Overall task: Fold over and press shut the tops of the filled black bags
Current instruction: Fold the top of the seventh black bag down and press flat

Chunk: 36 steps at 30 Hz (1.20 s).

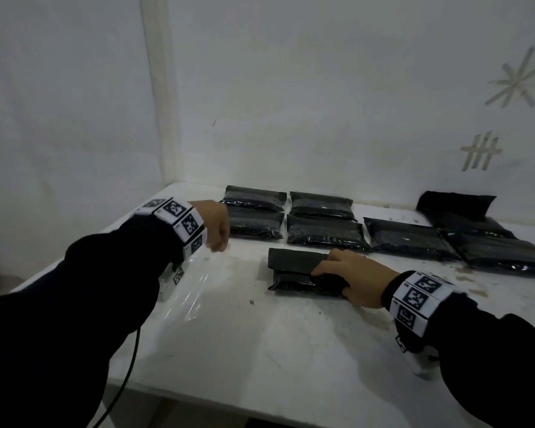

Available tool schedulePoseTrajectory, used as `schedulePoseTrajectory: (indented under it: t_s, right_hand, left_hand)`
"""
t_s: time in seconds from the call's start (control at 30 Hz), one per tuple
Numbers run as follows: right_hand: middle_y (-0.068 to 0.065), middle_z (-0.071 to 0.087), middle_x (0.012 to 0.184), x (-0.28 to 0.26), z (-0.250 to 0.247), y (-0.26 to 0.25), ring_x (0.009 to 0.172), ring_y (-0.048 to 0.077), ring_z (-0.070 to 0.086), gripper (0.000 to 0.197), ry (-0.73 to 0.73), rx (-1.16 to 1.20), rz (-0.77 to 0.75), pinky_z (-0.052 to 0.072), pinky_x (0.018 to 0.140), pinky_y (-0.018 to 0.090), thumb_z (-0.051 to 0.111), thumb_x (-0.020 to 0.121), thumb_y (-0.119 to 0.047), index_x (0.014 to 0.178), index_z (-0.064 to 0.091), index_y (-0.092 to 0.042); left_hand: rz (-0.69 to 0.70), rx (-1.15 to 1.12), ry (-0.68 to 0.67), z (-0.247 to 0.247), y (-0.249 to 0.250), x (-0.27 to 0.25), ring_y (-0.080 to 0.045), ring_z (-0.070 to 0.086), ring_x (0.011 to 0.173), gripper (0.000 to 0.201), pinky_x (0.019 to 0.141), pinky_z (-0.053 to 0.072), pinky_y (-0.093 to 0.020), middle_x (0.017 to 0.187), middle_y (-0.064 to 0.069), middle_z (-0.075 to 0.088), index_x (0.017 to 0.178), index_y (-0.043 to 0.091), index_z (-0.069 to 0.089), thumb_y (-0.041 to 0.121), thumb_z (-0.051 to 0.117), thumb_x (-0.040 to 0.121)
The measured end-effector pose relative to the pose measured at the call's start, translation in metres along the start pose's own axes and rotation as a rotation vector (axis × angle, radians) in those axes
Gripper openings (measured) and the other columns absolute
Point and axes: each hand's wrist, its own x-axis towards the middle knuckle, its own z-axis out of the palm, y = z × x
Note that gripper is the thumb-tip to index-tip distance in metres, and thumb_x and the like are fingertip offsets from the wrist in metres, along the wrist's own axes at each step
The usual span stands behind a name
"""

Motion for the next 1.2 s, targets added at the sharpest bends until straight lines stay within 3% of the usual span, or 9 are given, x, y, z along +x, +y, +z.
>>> schedulePoseTrajectory:
  t_s: [0.1,0.23,0.37,0.6,0.73,0.87,0.97,1.07,1.2]
  right_hand:
    - [-0.003,0.042,0.128,-0.001,-0.001,-0.001,0.120,0.018,0.041,0.063,-0.006,0.006,0.005,0.041,0.098,0.035,0.050,0.083,0.004,0.133,0.045,-0.034]
    - [-0.004,0.042,0.128,-0.006,0.000,-0.002,0.119,0.016,0.041,0.063,-0.026,0.020,0.012,0.039,0.098,0.031,0.049,0.084,0.000,0.135,0.044,-0.036]
    - [-0.003,0.043,0.128,-0.009,-0.002,-0.001,0.122,0.017,0.038,0.062,-0.039,0.092,0.020,0.033,0.105,0.029,0.045,0.085,0.001,0.137,0.047,-0.031]
    - [0.003,0.043,0.139,-0.018,-0.005,0.000,0.129,0.014,0.038,0.050,-0.056,0.388,0.087,0.019,0.096,0.006,0.039,0.092,-0.002,0.138,0.048,-0.020]
    - [0.002,0.056,0.131,-0.021,-0.001,0.012,0.119,0.013,0.051,0.053,0.011,0.858,0.168,0.036,0.104,0.026,0.058,0.069,-0.044,0.118,0.048,-0.025]
    - [-0.013,0.067,0.105,-0.019,0.005,0.022,0.098,0.000,0.062,0.098,0.091,0.959,0.077,0.045,0.091,0.025,0.050,0.053,-0.092,0.112,0.058,-0.014]
    - [-0.002,0.067,0.096,-0.022,0.008,0.025,0.094,0.010,0.062,0.080,0.126,1.043,0.048,0.045,0.088,0.026,0.060,0.054,-0.084,0.092,0.062,-0.013]
    - [-0.005,0.067,0.078,-0.029,0.004,0.026,0.074,0.004,0.062,0.037,0.105,1.109,0.034,0.046,0.074,0.017,0.079,0.062,-0.039,0.077,0.060,-0.010]
    - [0.015,0.071,0.100,-0.028,0.002,0.033,0.092,0.006,0.067,0.017,0.045,1.091,0.039,0.050,0.077,0.016,0.066,0.078,0.009,0.068,0.060,-0.003]
  left_hand:
    - [0.052,0.024,-0.053,-0.018,0.013,-0.003,-0.010,0.065,0.071,0.010,0.066,0.050,-0.016,0.079,0.001,0.073,0.085,0.014,0.077,0.014,0.073,0.076]
    - [0.125,-0.116,0.087,-0.053,0.034,-0.008,-0.007,0.062,0.066,0.015,0.075,0.049,-0.022,0.063,0.014,0.062,0.094,0.011,0.075,0.013,0.070,0.080]
    - [0.196,-0.323,0.205,-0.092,0.063,-0.014,-0.002,0.064,0.062,0.009,0.065,0.049,-0.017,0.063,0.011,0.068,0.085,0.011,0.075,0.013,0.070,0.079]
    - [0.279,-0.689,0.268,-0.095,0.095,-0.022,-0.014,0.072,0.066,0.005,0.081,0.057,-0.028,0.071,0.001,0.074,0.082,0.000,0.071,0.002,0.071,0.078]
    - [0.279,-0.814,0.303,-0.087,0.100,-0.023,-0.017,0.072,0.066,0.003,0.079,0.058,-0.030,0.064,0.006,0.072,0.078,0.001,0.069,0.000,0.072,0.077]
    - [0.235,-0.950,0.368,-0.079,0.108,-0.021,-0.020,0.070,0.065,0.006,0.083,0.056,-0.038,0.067,0.002,0.072,0.076,-0.001,0.068,0.000,0.073,0.075]
    - [0.181,-1.029,0.404,-0.069,0.114,-0.015,-0.022,0.068,0.064,0.011,0.082,0.057,-0.042,0.073,-0.008,0.071,0.068,0.002,0.066,-0.001,0.075,0.073]
    - [0.116,-1.090,0.425,-0.056,0.116,-0.008,-0.015,0.066,0.056,0.014,0.078,0.057,-0.042,0.071,-0.011,0.068,0.067,0.006,0.065,0.003,0.076,0.073]
    - [0.051,-1.212,0.411,-0.036,0.110,-0.003,-0.013,0.067,0.052,0.011,0.063,0.058,-0.027,0.069,-0.012,0.067,0.071,0.003,0.064,0.003,0.074,0.076]
